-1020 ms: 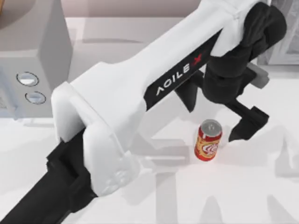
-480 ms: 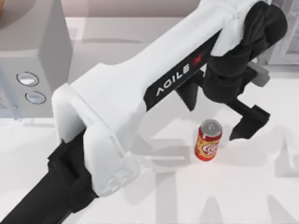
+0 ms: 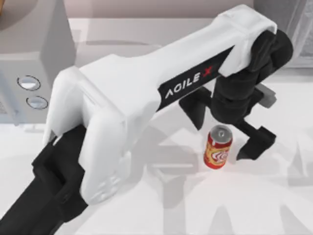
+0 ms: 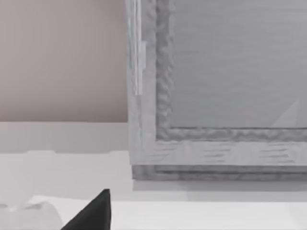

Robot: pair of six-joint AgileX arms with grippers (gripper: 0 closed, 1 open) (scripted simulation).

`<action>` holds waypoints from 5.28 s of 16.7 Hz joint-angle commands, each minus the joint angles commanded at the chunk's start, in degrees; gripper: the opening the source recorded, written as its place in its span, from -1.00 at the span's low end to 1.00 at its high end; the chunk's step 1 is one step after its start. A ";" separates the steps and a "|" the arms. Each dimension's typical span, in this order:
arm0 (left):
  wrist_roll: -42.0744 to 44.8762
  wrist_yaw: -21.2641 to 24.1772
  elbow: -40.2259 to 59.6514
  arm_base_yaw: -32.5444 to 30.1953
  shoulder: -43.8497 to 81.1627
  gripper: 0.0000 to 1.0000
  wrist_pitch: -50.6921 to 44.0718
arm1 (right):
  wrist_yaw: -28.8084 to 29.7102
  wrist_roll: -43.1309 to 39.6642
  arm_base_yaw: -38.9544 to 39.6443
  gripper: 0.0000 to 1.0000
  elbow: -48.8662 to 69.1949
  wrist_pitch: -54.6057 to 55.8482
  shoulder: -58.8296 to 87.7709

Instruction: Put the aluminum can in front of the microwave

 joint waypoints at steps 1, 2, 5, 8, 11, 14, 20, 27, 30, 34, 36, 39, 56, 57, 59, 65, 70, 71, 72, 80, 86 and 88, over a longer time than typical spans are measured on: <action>-0.01 -0.01 -2.74 -0.02 -0.78 1.00 2.00 | 0.00 0.00 0.00 1.00 0.00 0.00 0.00; -0.03 -0.02 -4.88 -0.04 -1.39 1.00 3.63 | 0.00 0.00 0.00 1.00 0.00 0.00 0.00; -0.05 -0.04 -7.64 -0.05 -2.15 1.00 5.93 | 0.00 0.00 0.00 1.00 0.00 0.00 0.00; -0.05 -0.04 -7.64 -0.05 -2.15 1.00 5.93 | 0.00 0.00 0.00 1.00 0.00 0.00 0.00; -0.05 -0.04 -7.64 -0.05 -2.15 0.55 5.93 | 0.00 0.00 0.00 1.00 0.00 0.00 0.00; -0.05 -0.04 -7.64 -0.05 -2.15 0.10 5.93 | 0.00 0.00 0.00 1.00 0.00 0.00 0.00; -0.05 -0.04 -7.64 -0.05 -2.15 -0.81 5.93 | 0.00 0.00 0.00 1.00 0.00 0.00 0.00; -0.05 -0.04 -7.64 -0.05 -2.15 -1.00 5.93 | 0.00 0.00 0.00 1.00 0.00 0.00 0.00; 0.01 -0.02 -7.62 -0.02 -2.09 -1.00 5.91 | 0.00 0.00 0.00 1.00 0.00 0.00 0.00; 0.04 -0.01 -3.29 -0.16 -1.04 -1.00 2.36 | 0.00 0.00 0.00 1.00 0.00 0.00 0.00; -0.02 0.01 1.18 -0.13 -0.22 -1.00 -0.96 | 0.00 0.00 0.00 1.00 0.00 0.00 0.00; -0.03 0.02 6.28 -0.08 0.65 -1.00 -5.14 | 0.00 0.00 0.00 1.00 0.00 0.00 0.00; 6.10 4.28 -31.22 17.62 -30.41 -1.00 9.99 | 0.00 0.00 0.00 1.00 0.00 0.00 0.00; 6.80 4.61 -34.68 18.66 -33.01 -1.00 10.61 | 0.00 0.00 0.00 1.00 0.00 0.00 0.00; 8.18 5.00 -40.90 20.69 -37.63 -1.00 11.79 | 0.00 0.00 0.00 1.00 0.00 0.00 0.00; 11.03 4.35 -69.39 35.78 -53.58 -1.00 15.63 | 0.00 0.00 0.00 1.00 0.00 0.00 0.00; 9.31 0.49 -86.13 51.14 -67.07 -1.00 18.47 | 0.00 0.00 0.00 1.00 0.00 0.00 0.00; 8.63 -0.08 -87.64 52.62 -68.44 -1.00 19.11 | 0.00 0.00 0.00 1.00 0.00 0.00 0.00; 8.09 -0.45 -88.54 53.50 -69.26 -1.00 19.58 | 0.00 0.00 0.00 1.00 0.00 0.00 0.00; 7.98 -0.59 -89.56 53.71 -69.25 -1.00 20.62 | 0.00 0.00 0.00 1.00 0.00 0.00 0.00; 7.92 -0.61 -90.39 53.85 -69.14 -1.00 21.71 | 0.00 0.00 0.00 1.00 0.00 0.00 0.00; 7.92 -0.61 -90.39 53.85 -69.14 -0.70 21.71 | 0.00 0.00 0.00 1.00 0.00 0.00 0.00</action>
